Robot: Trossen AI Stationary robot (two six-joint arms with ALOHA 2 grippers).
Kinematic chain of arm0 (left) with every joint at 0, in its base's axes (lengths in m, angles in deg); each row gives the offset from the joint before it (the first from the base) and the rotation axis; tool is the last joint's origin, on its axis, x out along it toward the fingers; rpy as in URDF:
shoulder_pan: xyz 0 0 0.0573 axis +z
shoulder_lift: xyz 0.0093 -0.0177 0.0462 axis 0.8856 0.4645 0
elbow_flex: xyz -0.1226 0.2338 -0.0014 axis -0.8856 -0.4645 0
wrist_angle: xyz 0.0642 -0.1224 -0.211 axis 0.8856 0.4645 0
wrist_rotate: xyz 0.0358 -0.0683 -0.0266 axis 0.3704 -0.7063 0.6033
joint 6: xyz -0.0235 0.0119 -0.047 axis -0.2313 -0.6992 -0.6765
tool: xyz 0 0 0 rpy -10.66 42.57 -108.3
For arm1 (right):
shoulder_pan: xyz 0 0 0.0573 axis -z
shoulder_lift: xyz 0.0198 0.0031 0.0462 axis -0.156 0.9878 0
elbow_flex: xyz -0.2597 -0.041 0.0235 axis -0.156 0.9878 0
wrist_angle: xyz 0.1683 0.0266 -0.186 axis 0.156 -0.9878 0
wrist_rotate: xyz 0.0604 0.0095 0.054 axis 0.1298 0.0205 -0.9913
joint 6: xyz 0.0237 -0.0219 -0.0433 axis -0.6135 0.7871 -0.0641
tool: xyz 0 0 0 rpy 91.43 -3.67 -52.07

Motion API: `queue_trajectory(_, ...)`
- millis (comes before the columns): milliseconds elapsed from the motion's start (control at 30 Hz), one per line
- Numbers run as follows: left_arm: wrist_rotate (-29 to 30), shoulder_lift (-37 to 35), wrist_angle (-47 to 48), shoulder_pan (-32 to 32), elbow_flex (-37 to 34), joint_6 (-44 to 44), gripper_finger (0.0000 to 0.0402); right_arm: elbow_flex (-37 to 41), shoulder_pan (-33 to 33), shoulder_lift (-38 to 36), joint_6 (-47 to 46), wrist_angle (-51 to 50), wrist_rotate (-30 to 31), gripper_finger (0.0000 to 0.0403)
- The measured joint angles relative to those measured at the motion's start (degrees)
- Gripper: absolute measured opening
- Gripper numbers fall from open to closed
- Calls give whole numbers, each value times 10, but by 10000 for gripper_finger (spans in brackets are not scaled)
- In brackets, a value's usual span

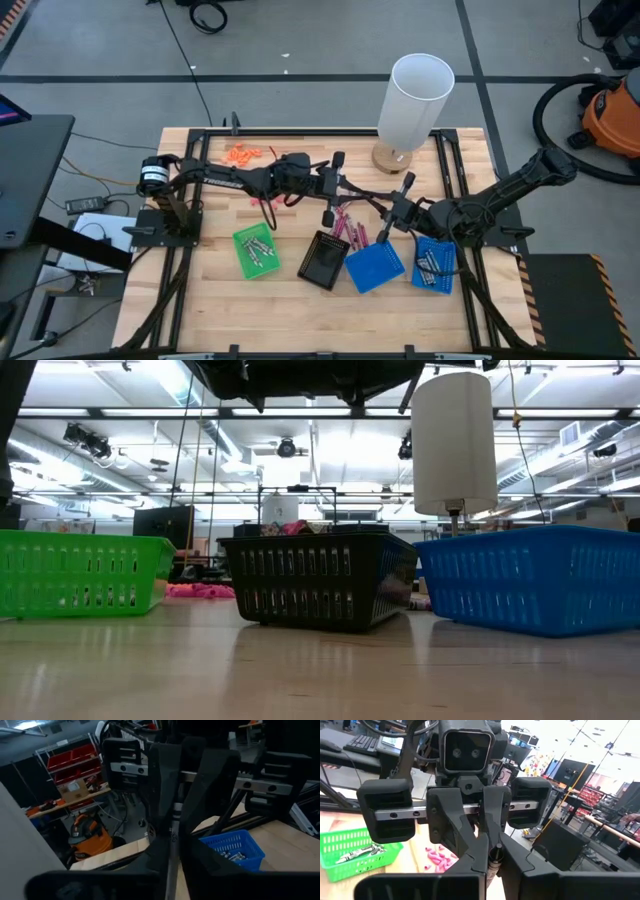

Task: Sort crayons
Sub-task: Put the black crayon into the right blue bin

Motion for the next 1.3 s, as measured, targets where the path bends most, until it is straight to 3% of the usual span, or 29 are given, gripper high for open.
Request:
queue_trajectory(233,36,0,42,4,0,-2,150,0,0,0,-4,4,-10,32)
queue_trajectory(367,72,0,101,6,0,-2,181,0,0,0,-16,4,-11,39)
queue_trajectory(800,247,0,301,-7,0,-8,187,0,0,0,-99,-81,-24,40)
queue_trajectory(967,255,0,377,-9,0,-26,187,0,0,0,-167,-139,-35,41)
queue_trajectory(1300,255,0,421,-9,0,-45,187,0,0,-29,-438,-334,-162,42)
